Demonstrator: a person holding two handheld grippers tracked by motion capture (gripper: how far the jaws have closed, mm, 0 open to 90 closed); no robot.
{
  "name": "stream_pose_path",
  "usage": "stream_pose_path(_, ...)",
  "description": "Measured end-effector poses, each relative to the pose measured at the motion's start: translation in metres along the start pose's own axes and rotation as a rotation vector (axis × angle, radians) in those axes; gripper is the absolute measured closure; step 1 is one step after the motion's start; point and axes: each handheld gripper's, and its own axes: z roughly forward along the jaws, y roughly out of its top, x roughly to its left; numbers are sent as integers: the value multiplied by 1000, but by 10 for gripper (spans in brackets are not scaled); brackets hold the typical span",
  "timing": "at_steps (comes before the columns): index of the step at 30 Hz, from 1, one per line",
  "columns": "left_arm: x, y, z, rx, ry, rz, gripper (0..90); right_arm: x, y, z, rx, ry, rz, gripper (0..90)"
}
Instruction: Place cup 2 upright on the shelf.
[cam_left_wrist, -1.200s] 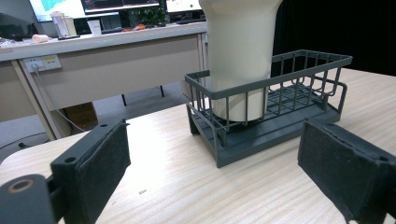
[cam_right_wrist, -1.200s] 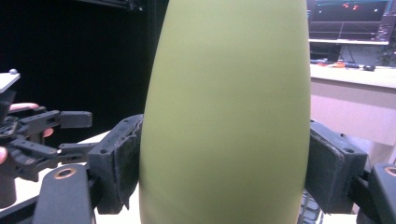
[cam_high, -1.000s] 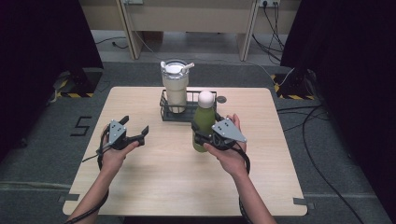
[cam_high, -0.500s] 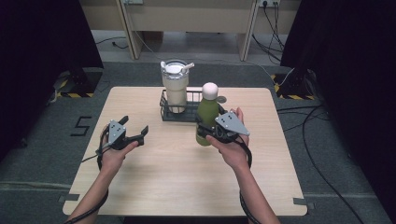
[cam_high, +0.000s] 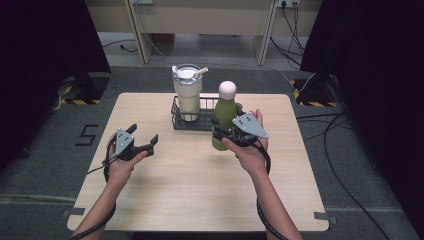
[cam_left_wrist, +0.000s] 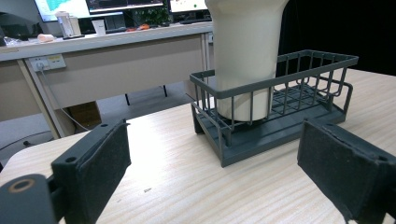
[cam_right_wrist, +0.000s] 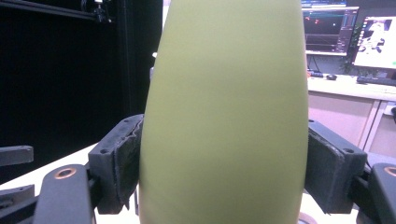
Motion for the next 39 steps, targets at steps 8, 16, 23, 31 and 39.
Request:
stream_pose_path(8,1,0,0,0,3,-1,86,-4,3,5,0,-16,3,232)
stream_pose_path(16,1,0,0,1,3,-2,86,-8,9,10,-8,-29,4,232)
stream_pose_path(23,1,0,0,0,3,-3,87,-11,14,14,-12,-38,3,232)
stream_pose_path(31,2,0,-1,-1,5,-4,88,-14,19,20,-21,-49,9,232)
stream_pose_path(39,2,1,0,-6,3,-4,89,-16,21,26,-16,-60,14,232)
